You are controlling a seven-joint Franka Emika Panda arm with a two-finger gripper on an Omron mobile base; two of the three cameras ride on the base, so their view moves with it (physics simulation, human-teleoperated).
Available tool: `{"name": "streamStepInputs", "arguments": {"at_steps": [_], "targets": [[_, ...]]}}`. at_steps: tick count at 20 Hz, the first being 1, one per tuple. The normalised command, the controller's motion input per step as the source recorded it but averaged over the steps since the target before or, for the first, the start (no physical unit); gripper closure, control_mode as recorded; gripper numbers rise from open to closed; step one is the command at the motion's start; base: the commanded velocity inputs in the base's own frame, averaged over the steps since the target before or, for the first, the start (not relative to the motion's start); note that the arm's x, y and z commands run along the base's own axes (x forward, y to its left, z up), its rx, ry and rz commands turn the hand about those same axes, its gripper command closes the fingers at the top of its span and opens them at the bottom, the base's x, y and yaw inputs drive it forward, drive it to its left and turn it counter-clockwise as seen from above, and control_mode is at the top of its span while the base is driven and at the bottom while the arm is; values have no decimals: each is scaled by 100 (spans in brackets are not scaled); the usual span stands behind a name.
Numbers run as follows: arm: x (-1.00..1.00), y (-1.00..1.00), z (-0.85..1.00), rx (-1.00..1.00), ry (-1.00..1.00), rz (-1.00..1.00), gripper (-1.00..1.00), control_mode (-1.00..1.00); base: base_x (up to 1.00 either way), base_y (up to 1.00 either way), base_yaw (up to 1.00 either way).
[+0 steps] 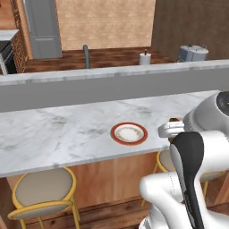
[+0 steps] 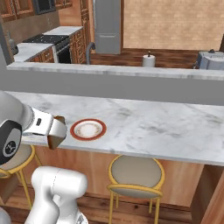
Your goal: Start the toaster. Once the lever pops up, take the bread to the plate on the dining counter.
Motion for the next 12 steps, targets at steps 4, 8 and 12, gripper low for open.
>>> {"name": "streamStepInputs", "arguments": {"at_steps": [4,8,12], "targets": [[0,0,0,0,0,0,100,100,33,-3,3],[31,0,0,0,3,4,100,-100,0,0,0],[42,0,0,2,0,10,100,-100,0,0,0]]}}
